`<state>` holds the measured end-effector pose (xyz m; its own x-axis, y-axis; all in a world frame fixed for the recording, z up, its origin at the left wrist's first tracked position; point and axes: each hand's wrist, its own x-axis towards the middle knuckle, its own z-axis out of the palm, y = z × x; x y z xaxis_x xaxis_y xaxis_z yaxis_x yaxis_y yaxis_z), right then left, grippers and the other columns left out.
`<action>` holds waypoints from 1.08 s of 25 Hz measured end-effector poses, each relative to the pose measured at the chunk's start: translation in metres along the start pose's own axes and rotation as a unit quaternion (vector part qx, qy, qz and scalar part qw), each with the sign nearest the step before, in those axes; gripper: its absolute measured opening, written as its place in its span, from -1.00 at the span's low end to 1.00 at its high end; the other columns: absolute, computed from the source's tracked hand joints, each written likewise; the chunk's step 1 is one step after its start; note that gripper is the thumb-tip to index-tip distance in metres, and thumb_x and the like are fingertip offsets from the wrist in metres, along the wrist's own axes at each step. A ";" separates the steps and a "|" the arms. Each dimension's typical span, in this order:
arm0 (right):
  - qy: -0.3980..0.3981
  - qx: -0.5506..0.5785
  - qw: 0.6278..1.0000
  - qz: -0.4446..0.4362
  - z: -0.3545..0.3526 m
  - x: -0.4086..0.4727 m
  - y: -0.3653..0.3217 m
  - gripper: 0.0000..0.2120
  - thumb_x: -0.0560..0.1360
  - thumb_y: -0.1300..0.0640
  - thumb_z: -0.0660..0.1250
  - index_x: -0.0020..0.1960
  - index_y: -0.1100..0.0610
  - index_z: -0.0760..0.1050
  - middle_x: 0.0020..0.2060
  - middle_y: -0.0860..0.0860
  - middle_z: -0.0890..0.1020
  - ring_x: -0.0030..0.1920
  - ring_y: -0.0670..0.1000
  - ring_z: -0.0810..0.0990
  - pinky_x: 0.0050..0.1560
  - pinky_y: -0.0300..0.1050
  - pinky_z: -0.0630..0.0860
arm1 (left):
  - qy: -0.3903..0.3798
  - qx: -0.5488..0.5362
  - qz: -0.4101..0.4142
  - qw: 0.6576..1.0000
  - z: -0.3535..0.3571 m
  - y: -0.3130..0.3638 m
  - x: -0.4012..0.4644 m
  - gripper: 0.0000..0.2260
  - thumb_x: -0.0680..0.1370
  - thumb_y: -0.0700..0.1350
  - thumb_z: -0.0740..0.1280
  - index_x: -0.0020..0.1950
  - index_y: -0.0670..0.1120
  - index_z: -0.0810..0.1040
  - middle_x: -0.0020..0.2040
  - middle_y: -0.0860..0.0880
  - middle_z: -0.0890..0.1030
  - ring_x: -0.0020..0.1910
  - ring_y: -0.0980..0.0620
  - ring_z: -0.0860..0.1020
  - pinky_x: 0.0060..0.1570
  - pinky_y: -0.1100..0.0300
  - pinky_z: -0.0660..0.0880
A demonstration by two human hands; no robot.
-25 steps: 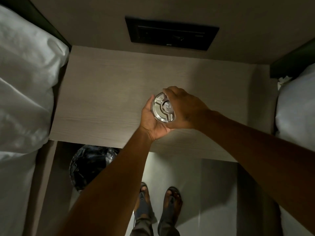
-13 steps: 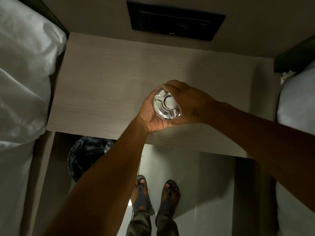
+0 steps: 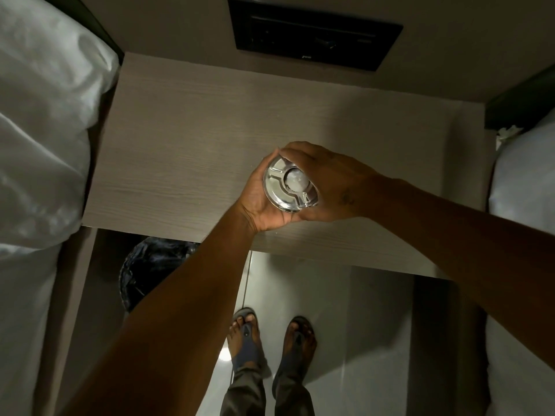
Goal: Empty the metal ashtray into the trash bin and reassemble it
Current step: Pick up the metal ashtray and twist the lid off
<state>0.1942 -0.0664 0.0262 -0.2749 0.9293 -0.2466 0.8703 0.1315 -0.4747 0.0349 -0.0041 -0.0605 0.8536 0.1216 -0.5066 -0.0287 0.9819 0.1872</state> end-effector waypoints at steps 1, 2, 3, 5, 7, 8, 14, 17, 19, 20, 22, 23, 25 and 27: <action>0.003 0.002 1.000 -0.001 0.002 0.000 -0.001 0.06 0.28 -0.15 0.58 0.57 0.16 0.10 0.54 0.09 0.23 0.48 0.09 0.31 0.35 0.09 0.46 | 0.002 0.009 0.000 1.000 -0.001 0.001 -0.001 -0.38 0.53 0.30 0.25 0.34 -0.16 0.58 0.22 -0.20 0.64 0.21 -0.18 0.59 0.21 -0.14 0.55; 0.007 0.003 1.000 -0.002 0.004 -0.001 -0.002 0.05 0.29 -0.15 0.58 0.57 0.16 0.10 0.54 0.09 0.23 0.49 0.09 0.30 0.35 0.08 0.46 | 0.001 0.015 -0.001 1.000 -0.002 0.001 -0.002 -0.41 0.53 0.28 0.27 0.31 -0.16 0.60 0.20 -0.19 0.66 0.20 -0.17 0.60 0.22 -0.12 0.55; 0.013 0.005 1.000 -0.005 0.004 -0.001 -0.003 0.04 0.28 -0.15 0.58 0.56 0.17 0.12 0.53 0.10 0.25 0.48 0.10 0.31 0.34 0.08 0.47 | -0.003 0.016 -0.004 1.000 -0.002 0.002 -0.003 -0.43 0.51 0.26 0.30 0.29 -0.16 0.61 0.19 -0.18 0.66 0.20 -0.16 0.60 0.22 -0.10 0.55; 0.029 0.011 0.999 -0.018 0.003 -0.003 -0.006 0.02 0.27 -0.13 0.58 0.54 0.19 0.16 0.49 0.12 0.31 0.44 0.11 0.36 0.28 0.11 0.52 | -0.011 0.014 -0.005 1.000 -0.001 0.002 -0.006 -0.47 0.48 0.21 0.38 0.26 -0.17 0.62 0.15 -0.17 0.68 0.16 -0.14 0.62 0.19 -0.07 0.57; 0.042 0.012 0.999 -0.031 0.001 -0.003 -0.010 0.00 0.26 -0.14 0.58 0.52 0.18 0.20 0.46 0.11 0.35 0.40 0.10 0.39 0.20 0.12 0.56 | -0.029 0.008 -0.002 1.000 0.000 0.001 -0.007 -0.53 0.49 0.15 0.41 0.20 -0.18 0.65 0.09 -0.16 0.71 0.10 -0.11 0.67 0.10 -0.02 0.64; 0.045 0.008 0.998 -0.035 -0.001 -0.004 -0.011 0.01 0.25 -0.15 0.58 0.52 0.17 0.20 0.45 0.09 0.35 0.39 0.09 0.40 0.17 0.12 0.57 | -0.034 0.005 -0.001 0.999 -0.001 0.001 -0.007 -0.57 0.53 0.14 0.37 0.17 -0.18 0.66 0.06 -0.15 0.72 0.08 -0.10 0.68 0.06 0.00 0.65; 0.079 0.007 0.996 -0.047 -0.003 -0.003 -0.020 0.00 0.28 -0.16 0.57 0.53 0.21 0.19 0.48 0.15 0.32 0.43 0.10 0.37 0.23 0.02 0.53 | -0.040 -0.043 -0.014 0.998 -0.010 0.003 -0.013 -0.47 0.65 0.22 0.15 0.26 -0.21 0.58 0.16 -0.22 0.68 0.16 -0.19 0.63 0.09 -0.12 0.62; 0.123 0.021 0.992 -0.010 -0.003 0.002 -0.022 0.01 0.30 -0.18 0.55 0.54 0.22 0.17 0.50 0.16 0.29 0.47 0.12 0.30 0.30 0.02 0.47 | -0.023 -0.023 0.000 0.999 -0.014 0.004 -0.021 -0.39 0.54 0.27 0.32 0.40 -0.15 0.51 0.32 -0.21 0.59 0.29 -0.19 0.55 0.32 -0.16 0.46; 0.173 0.046 0.983 0.031 -0.003 0.006 -0.019 0.01 0.30 -0.21 0.53 0.54 0.22 0.17 0.50 0.16 0.28 0.49 0.13 0.27 0.38 0.00 0.39 | -0.006 -0.037 0.003 0.999 -0.022 0.003 -0.031 -0.36 0.50 0.26 0.36 0.43 -0.13 0.49 0.37 -0.22 0.53 0.31 -0.20 0.52 0.38 -0.16 0.40; 0.199 0.053 0.977 0.055 -0.003 0.008 -0.015 0.00 0.30 -0.22 0.52 0.54 0.21 0.17 0.51 0.16 0.28 0.49 0.13 0.26 0.38 -0.03 0.36 | -0.012 -0.053 -0.003 0.999 -0.026 0.002 -0.036 -0.37 0.52 0.26 0.34 0.42 -0.15 0.49 0.35 -0.24 0.54 0.29 -0.23 0.53 0.35 -0.16 0.45; 0.231 0.050 0.966 0.110 0.002 0.011 -0.007 0.00 0.30 -0.21 0.51 0.54 0.18 0.15 0.51 0.15 0.25 0.49 0.14 0.26 0.32 -0.08 0.36 | -0.044 -0.092 -0.023 0.995 -0.033 0.001 -0.050 -0.39 0.53 0.24 0.33 0.38 -0.20 0.53 0.30 -0.29 0.59 0.24 -0.30 0.57 0.21 -0.18 0.55; 0.233 0.047 0.961 0.138 0.006 0.013 -0.003 0.00 0.30 -0.20 0.52 0.55 0.17 0.14 0.52 0.15 0.24 0.50 0.14 0.26 0.29 -0.07 0.39 | -0.047 -0.102 -0.031 0.993 -0.037 0.001 -0.057 -0.39 0.54 0.24 0.33 0.37 -0.22 0.54 0.29 -0.31 0.60 0.23 -0.33 0.58 0.16 -0.19 0.57; 0.212 0.041 0.960 0.180 0.019 0.016 0.003 0.01 0.30 -0.15 0.54 0.56 0.16 0.12 0.53 0.14 0.21 0.51 0.16 0.24 0.29 0.03 0.46 | -0.037 -0.089 -0.034 0.995 -0.045 0.000 -0.069 -0.37 0.53 0.26 0.32 0.37 -0.21 0.55 0.29 -0.30 0.61 0.21 -0.33 0.60 0.08 -0.18 0.61; 0.162 0.034 0.966 0.200 0.036 0.020 0.005 0.01 0.30 -0.11 0.55 0.57 0.15 0.12 0.54 0.13 0.20 0.53 0.15 0.20 0.34 0.10 0.45 | -0.031 -0.084 -0.031 0.995 -0.052 0.000 -0.076 -0.36 0.53 0.27 0.33 0.38 -0.21 0.53 0.29 -0.30 0.60 0.20 -0.33 0.60 0.03 -0.17 0.63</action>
<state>0.1785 -0.0596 -0.0111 0.2300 0.9617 -0.1489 0.8487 -0.2731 -0.4530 -0.0571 -0.0055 -0.0658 0.8871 0.0566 -0.4581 -0.0580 0.9983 0.0110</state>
